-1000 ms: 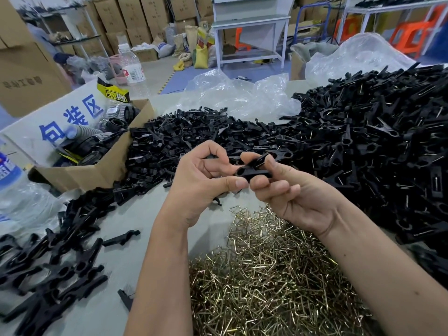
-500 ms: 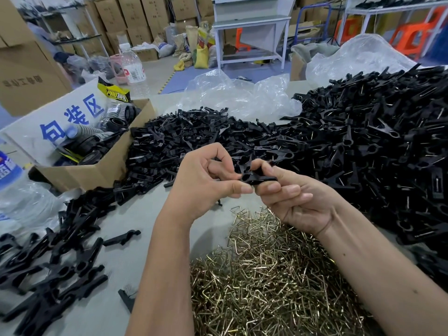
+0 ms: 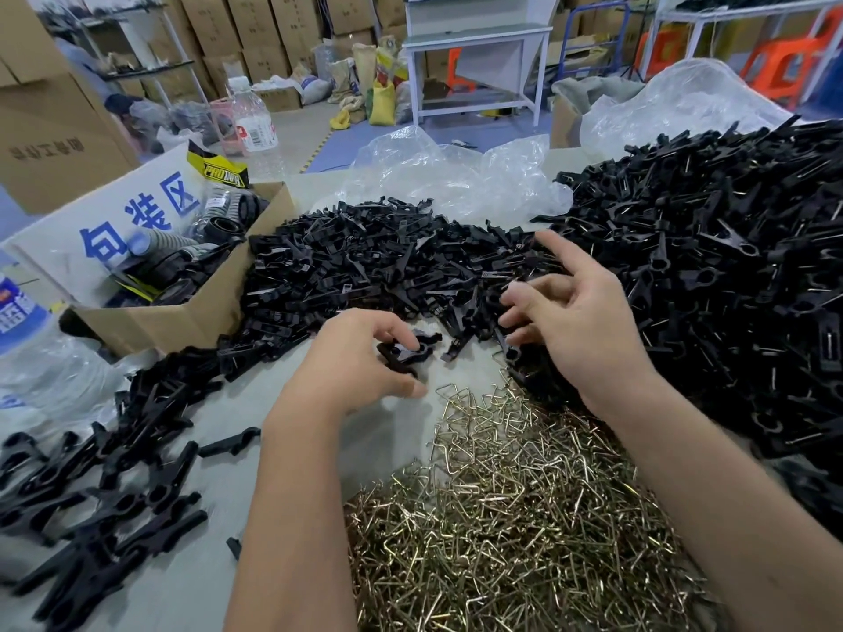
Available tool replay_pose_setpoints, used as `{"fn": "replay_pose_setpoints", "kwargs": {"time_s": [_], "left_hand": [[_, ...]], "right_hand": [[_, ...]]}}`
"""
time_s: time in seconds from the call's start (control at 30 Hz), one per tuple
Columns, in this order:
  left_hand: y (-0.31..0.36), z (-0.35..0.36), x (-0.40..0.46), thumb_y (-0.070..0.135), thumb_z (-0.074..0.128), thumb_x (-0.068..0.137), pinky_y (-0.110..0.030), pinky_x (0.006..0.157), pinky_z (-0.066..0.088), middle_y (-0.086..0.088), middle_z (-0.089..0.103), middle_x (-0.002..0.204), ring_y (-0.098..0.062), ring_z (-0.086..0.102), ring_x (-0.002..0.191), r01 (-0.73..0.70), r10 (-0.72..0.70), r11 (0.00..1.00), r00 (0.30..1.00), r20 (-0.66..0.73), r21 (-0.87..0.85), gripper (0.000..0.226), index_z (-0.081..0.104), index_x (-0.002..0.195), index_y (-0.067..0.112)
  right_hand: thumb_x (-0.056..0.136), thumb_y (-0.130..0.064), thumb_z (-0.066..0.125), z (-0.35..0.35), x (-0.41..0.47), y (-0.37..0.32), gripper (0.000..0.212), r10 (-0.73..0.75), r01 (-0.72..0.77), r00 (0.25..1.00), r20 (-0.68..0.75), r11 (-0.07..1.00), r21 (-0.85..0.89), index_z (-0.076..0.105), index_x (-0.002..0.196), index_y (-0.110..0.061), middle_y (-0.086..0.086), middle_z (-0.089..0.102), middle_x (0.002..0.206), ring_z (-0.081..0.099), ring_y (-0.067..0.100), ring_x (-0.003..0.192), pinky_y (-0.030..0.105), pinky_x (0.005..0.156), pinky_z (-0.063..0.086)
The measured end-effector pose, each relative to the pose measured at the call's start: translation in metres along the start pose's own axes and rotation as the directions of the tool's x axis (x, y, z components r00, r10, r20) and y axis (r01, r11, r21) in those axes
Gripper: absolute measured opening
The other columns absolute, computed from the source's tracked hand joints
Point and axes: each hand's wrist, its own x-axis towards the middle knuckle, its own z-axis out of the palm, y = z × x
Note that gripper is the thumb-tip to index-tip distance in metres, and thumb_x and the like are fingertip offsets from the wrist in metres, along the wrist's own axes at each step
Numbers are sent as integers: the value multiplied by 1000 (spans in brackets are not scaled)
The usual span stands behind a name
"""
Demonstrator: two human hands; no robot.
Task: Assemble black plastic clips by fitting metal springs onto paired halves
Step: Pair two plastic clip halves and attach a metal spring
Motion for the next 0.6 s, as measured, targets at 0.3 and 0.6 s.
{"fn": "replay_pose_setpoints", "kwargs": {"time_s": [0.3, 0.6], "left_hand": [[-2, 9, 4, -3, 85, 77, -7, 49, 44, 10, 71, 69, 7, 62, 55, -39, 13, 990, 981, -192, -133, 26, 78, 73, 22], [2, 9, 6, 30, 66, 100, -31, 67, 54, 4, 76, 68, -10, 67, 61, -94, -20, 921, 958, -285, -379, 19, 74, 85, 23]], "right_hand": [[91, -47, 75, 26, -22, -6, 25, 174, 477, 807, 564, 370, -797, 71, 110, -32, -14, 61, 101, 61, 8, 95, 33, 86, 55], [88, -22, 83, 22, -19, -12, 10, 164, 254, 824, 543, 749, -612, 79, 88, -31, -18, 74, 70, 70, 3, 63, 20, 59, 58]]}}
